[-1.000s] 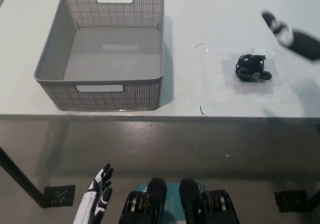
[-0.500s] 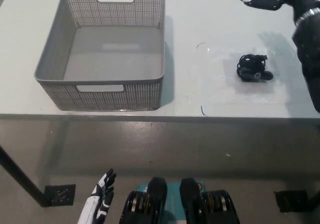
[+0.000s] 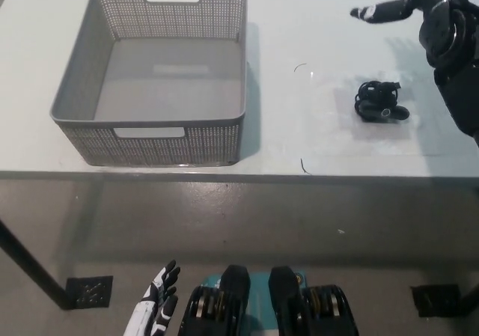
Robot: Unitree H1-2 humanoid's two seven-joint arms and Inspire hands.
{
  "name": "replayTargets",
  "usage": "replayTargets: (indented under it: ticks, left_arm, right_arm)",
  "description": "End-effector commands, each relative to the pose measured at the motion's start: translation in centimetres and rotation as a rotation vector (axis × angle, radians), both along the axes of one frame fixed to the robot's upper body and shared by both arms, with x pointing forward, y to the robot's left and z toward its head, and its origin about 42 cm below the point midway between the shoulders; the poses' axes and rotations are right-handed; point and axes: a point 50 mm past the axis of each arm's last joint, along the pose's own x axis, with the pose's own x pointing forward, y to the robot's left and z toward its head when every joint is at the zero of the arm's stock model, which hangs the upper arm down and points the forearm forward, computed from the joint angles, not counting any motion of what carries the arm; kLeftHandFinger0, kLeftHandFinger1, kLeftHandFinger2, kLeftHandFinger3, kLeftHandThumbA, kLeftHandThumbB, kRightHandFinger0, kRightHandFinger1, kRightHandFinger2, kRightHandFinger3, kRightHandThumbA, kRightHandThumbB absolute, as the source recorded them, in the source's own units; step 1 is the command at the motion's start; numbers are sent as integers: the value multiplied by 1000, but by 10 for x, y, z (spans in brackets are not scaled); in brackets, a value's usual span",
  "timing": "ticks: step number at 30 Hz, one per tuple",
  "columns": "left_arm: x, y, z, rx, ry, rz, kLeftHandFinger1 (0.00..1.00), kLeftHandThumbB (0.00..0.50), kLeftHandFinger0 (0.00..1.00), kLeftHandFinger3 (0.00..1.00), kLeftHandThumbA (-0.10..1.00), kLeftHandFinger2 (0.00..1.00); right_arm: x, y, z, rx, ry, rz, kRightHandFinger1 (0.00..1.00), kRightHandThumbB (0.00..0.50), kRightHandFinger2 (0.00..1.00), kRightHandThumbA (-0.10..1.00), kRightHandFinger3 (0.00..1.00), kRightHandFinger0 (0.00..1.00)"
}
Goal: Use the right hand to pick up a webcam and put it into a container on the left side
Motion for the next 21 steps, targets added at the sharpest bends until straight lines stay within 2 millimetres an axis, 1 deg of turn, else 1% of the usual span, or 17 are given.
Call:
replayTargets:
  ticks: [1,2,5,6,8,10,12,17,21]
  left_arm:
    - [1,1,7,-2,-45,-21,1000,287,1000,1000,969,1000]
    - [1,2,7,-1,-44,-21,1000,286,1000,1000,969,1000]
    - [-1,1,7,1,-46,-18,1000,275,1000,1000,954,1000]
    - [0,1,7,1,-48,-15,1000,280,1000,1000,949,1000]
    - [-1,1,7,0,-48,-14,1000,280,1000,1000,946,1000]
    - [-1,1,7,-6,-48,-19,1000,270,1000,1000,936,1000]
    - [-1,1,7,-10,-47,-20,1000,285,1000,1000,924,1000]
    - [0,0,7,-3,-44,-27,1000,276,1000,1000,904,1000]
    - [-2,0,8,1,-41,-23,1000,277,1000,1000,900,1000]
  right_arm:
    - [6,11,23,6,21,-14,1000,500,1000,897,1000,1000]
    - [6,11,21,9,28,-14,1000,500,1000,895,1000,1000]
    - [6,14,8,27,56,-17,1000,500,1000,840,1000,1000]
    - [6,15,2,31,65,-21,1000,500,1000,836,1000,1000]
    - [7,17,-6,36,79,-28,1000,500,1000,836,1000,1000]
    - [5,20,-16,41,88,-27,1000,500,1000,837,1000,1000]
    - [3,22,-23,40,91,-16,1000,499,1000,859,1000,1000]
    - [2,29,-36,28,109,0,1000,500,1000,888,1000,1000]
    - [1,36,-47,40,138,7,1000,493,1000,865,1000,1000]
